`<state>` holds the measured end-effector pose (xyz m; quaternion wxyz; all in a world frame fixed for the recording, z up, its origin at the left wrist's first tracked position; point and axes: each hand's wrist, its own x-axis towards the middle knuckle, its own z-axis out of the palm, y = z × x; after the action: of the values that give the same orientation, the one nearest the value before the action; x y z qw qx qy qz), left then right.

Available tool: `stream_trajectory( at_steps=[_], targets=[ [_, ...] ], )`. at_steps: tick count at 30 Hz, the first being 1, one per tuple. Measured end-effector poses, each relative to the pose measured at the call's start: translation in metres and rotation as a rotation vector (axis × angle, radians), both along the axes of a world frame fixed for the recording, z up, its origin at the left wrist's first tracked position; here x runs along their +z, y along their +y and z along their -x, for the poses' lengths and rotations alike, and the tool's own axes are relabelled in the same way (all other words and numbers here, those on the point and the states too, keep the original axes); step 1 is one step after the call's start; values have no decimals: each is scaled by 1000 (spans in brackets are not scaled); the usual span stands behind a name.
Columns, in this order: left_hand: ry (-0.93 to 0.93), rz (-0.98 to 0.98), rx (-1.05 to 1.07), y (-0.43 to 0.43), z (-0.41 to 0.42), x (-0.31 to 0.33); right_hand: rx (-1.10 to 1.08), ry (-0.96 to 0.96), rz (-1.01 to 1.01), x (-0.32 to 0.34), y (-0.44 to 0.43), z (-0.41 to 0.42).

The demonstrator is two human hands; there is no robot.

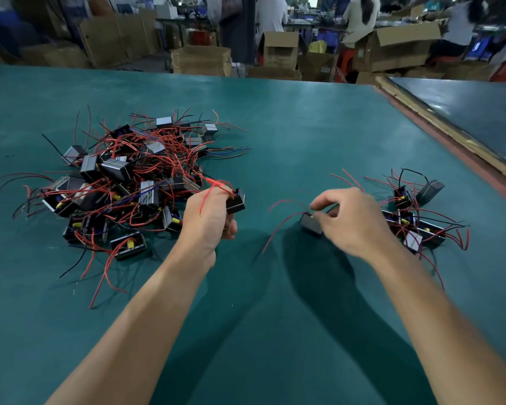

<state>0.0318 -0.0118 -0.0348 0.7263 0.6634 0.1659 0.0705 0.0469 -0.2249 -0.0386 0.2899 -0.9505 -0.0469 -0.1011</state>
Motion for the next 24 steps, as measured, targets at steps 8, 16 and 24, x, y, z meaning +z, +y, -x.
stream_trajectory(
  at_steps=[8, 16, 24],
  targets=[
    [-64, 2, 8, 0, 2, -1, 293, 64, 331, -10, 26, 15],
    [-91, -32, -6, -1, 3, -1, 267, 166, 416, -15, 27, 15],
    [-17, -243, -181, -3, 1, -6, -83, 317, 256, -19, -7, -19]
  ],
)
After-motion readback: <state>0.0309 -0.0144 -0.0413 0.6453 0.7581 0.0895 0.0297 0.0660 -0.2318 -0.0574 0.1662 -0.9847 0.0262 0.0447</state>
